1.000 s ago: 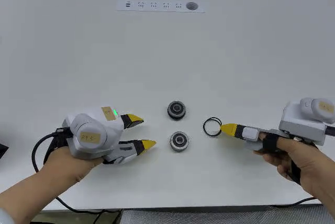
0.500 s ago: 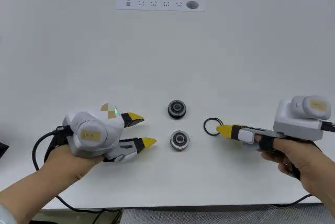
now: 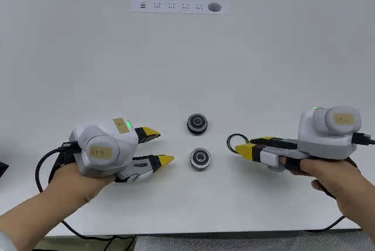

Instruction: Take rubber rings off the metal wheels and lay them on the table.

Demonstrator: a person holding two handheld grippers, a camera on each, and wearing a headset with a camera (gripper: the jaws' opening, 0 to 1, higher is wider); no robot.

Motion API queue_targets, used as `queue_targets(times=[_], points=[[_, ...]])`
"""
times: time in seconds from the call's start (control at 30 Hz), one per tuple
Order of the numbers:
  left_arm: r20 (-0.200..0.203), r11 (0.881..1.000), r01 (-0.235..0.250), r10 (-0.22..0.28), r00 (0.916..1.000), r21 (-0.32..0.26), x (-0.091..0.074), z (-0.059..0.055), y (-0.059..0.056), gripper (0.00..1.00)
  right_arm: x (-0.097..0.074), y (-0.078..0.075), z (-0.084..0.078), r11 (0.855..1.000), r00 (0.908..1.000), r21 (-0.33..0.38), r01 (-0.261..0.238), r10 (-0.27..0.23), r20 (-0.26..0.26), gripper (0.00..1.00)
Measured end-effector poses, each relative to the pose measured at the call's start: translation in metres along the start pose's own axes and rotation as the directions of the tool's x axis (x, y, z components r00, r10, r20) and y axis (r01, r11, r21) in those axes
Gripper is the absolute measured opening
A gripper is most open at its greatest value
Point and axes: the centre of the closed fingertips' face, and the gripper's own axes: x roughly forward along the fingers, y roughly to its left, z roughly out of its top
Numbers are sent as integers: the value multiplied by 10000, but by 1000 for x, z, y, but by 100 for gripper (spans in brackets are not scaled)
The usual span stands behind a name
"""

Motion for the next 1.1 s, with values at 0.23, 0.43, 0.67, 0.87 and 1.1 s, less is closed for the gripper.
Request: queue_targets(times=[0.23, 0.43, 0.67, 0.87, 1.1], points=[[185, 9998, -111, 114, 9998, -140, 1, 8, 7, 33, 4, 18, 1, 9896, 9985, -1331, -538, 552, 68, 49], [399, 9997, -224, 225, 9990, -49, 6, 23, 15, 32, 8, 22, 0, 9857, 9978, -1552, -649, 664, 49, 49], [544, 9995, -190, 175, 9984, 270, 16, 41, 21, 32, 10, 25, 3, 9835, 9971, -1654, -734, 754, 56, 48], [579, 9987, -107, 79, 9983, 492, 27, 53, 22, 30, 11, 27, 4, 9836, 9968, -1630, -768, 793, 88, 48], [391, 9966, 93, -125, 9992, 814, 41, 60, 20, 29, 13, 31, 6, 9830, 9962, -1635, -837, 868, 118, 48]])
